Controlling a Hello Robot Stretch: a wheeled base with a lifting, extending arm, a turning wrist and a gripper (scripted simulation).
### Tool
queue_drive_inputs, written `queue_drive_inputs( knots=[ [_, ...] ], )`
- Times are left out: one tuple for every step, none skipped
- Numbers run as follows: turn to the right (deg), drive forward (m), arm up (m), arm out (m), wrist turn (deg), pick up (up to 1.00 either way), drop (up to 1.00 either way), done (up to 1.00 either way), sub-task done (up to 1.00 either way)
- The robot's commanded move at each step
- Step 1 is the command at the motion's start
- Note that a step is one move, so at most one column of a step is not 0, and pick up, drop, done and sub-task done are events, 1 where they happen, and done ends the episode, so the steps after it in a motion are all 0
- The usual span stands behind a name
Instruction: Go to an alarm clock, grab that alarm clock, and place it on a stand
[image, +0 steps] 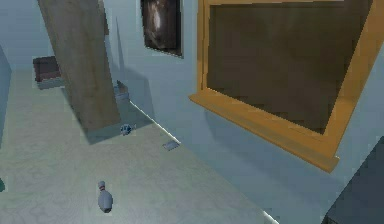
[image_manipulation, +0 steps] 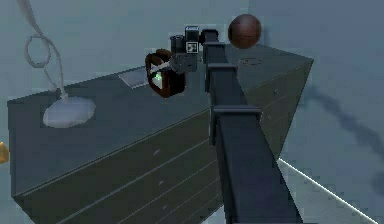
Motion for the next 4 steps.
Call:
queue_drive_inputs(
  knots=[
    [0.0,0.0,0.0,0.0,-45.0,0.0,0.0,0.0,0.0],
    [0.0,0.0,0.0,0.0,-45.0,0.0,0.0,0.0,0.0],
    [0.0,0.0,0.0,0.0,-18.0,0.0,0.0,0.0,0.0],
    [0.0,0.0,0.0,-0.44,0.0,0.0,0.0,0.0,0.0]
  ],
)
